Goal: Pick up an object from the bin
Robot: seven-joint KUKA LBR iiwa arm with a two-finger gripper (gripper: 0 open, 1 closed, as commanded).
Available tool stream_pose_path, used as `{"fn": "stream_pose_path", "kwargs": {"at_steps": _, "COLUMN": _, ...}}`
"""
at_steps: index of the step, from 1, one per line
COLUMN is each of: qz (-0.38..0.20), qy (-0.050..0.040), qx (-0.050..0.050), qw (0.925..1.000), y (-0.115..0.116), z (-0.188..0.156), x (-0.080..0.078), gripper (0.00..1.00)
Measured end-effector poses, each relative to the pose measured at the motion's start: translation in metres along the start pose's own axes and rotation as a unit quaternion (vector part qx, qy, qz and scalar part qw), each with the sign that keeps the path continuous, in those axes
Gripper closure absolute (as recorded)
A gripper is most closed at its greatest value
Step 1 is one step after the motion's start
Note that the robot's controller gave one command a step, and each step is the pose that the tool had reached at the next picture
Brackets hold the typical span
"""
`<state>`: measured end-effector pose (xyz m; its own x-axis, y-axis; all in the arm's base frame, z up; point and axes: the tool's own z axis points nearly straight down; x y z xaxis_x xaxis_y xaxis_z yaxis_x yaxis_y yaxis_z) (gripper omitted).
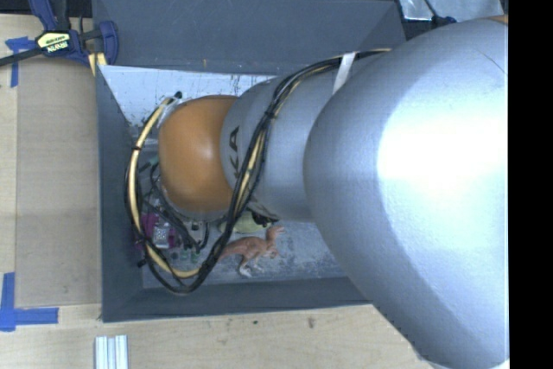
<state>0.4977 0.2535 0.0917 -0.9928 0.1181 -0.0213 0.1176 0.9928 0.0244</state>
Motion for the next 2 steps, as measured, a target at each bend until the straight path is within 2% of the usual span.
{"fn": "stream_pose_path", "kwargs": {"at_steps": 2, "qz": 0.0, "qy": 0.0, "qx": 0.0, "qw": 1.0, "y": 0.0, "z": 0.0, "x": 0.0, "gripper": 1.0}}
